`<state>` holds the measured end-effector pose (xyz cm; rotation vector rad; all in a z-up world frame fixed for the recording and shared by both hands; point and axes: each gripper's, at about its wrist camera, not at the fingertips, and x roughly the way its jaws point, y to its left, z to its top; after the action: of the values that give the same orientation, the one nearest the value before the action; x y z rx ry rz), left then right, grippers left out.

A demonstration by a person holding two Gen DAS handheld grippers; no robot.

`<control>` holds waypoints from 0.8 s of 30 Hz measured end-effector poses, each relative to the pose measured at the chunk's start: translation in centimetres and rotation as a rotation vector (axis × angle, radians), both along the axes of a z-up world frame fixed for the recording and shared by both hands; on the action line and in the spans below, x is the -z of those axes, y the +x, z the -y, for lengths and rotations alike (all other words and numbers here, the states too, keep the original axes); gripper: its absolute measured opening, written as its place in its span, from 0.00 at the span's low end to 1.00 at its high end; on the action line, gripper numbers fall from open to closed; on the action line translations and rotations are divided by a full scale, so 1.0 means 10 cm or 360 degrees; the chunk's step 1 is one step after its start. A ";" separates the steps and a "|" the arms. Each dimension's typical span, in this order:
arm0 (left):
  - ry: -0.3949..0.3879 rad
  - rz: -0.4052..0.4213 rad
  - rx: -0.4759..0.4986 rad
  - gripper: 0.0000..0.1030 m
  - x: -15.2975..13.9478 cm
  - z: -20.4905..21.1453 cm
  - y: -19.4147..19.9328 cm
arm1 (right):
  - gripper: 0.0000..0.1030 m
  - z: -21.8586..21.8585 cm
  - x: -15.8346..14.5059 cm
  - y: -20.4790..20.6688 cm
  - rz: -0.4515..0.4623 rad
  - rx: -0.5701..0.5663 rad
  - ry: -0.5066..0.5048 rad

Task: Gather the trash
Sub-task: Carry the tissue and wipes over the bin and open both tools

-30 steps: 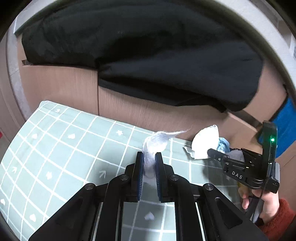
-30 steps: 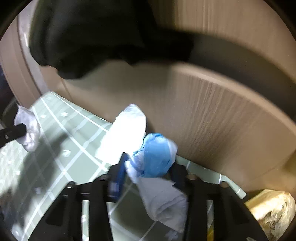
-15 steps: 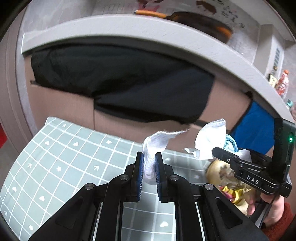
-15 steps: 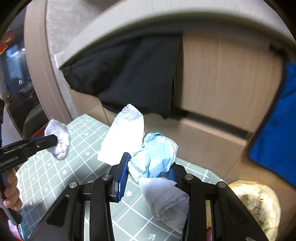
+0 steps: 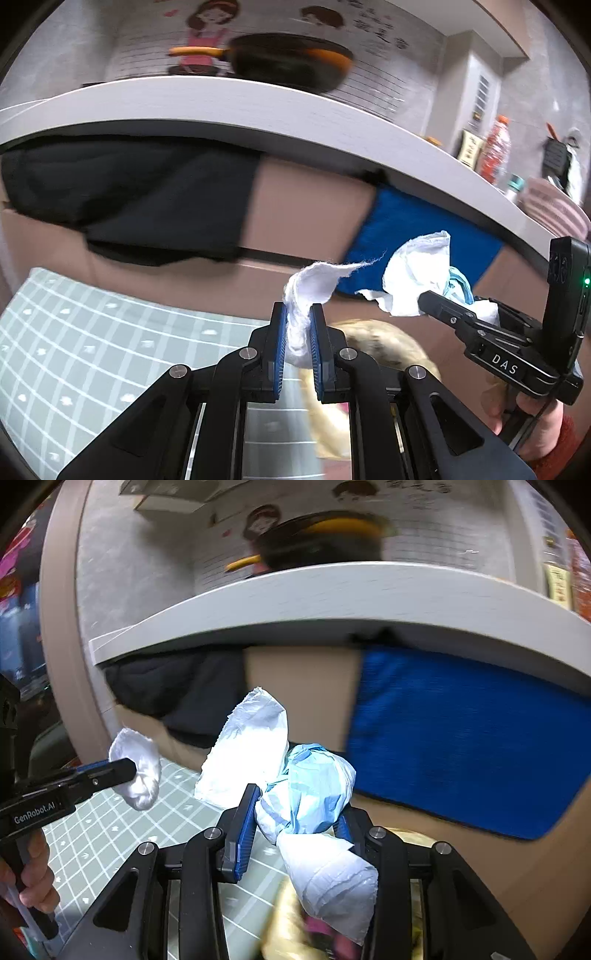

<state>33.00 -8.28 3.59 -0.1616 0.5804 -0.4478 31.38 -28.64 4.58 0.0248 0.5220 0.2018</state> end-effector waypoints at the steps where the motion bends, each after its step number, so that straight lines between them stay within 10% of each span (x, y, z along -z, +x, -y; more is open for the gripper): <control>1: 0.0002 -0.0006 0.0016 0.12 0.01 0.08 -0.01 | 0.35 0.08 0.01 -0.02 0.0002 0.0031 0.0003; 24: 0.0109 -0.0296 0.0178 0.12 0.95 1.19 0.28 | 0.35 1.07 0.91 -0.02 -0.0228 0.0235 0.0156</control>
<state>35.81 -20.20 -5.96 -0.1064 0.7891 -0.5238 31.17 -39.30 -4.48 0.1739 0.6499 0.0816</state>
